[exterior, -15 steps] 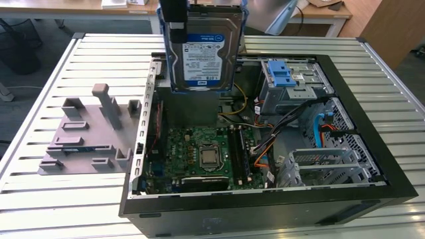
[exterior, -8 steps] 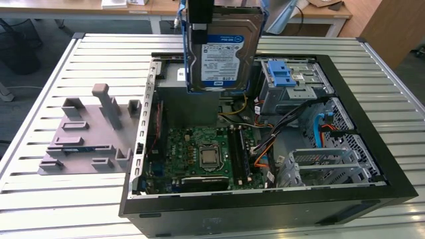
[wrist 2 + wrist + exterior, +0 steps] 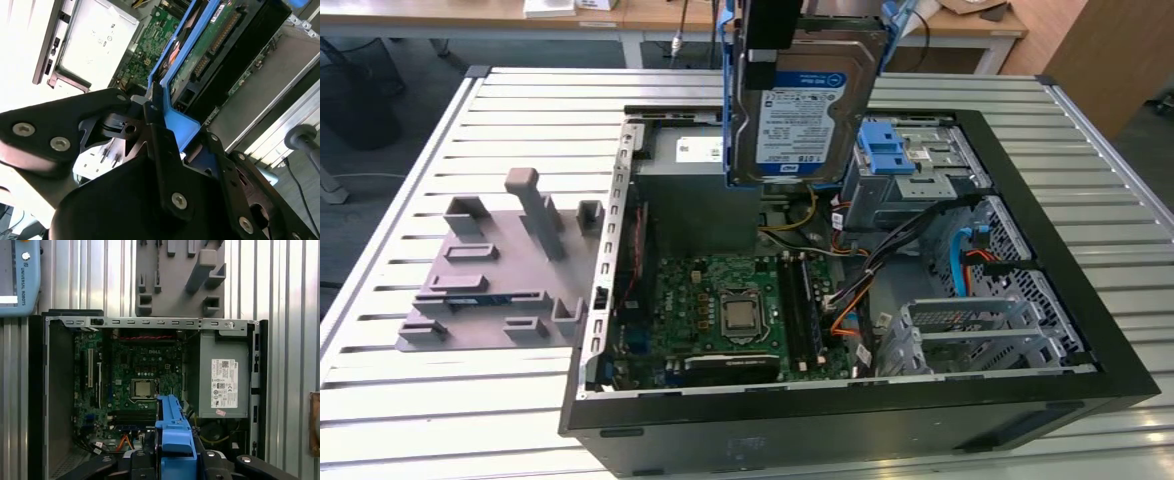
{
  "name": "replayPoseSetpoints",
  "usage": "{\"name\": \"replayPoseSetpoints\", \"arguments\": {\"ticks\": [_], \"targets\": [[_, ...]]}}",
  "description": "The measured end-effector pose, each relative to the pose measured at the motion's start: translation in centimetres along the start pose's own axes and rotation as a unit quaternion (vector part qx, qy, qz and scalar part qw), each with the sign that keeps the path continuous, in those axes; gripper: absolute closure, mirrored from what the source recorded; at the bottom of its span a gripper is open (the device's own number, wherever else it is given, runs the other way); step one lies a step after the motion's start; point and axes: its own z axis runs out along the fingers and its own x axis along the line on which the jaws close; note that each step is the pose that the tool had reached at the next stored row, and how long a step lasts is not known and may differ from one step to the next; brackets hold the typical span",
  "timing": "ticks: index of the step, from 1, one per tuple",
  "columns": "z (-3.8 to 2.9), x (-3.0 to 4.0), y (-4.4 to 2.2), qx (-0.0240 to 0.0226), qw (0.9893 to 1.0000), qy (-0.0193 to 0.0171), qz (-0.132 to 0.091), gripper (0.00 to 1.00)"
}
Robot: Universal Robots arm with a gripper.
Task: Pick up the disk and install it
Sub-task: 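Pick up the disk, then insert the disk into the insertion slot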
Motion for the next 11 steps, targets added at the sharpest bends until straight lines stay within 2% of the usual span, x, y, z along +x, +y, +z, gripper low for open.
{"name": "replayPoseSetpoints", "arguments": {"ticks": [11], "targets": [[0.0,0.0,0.0,0.0,1.0,-0.0001,0.0,0.63]]}}
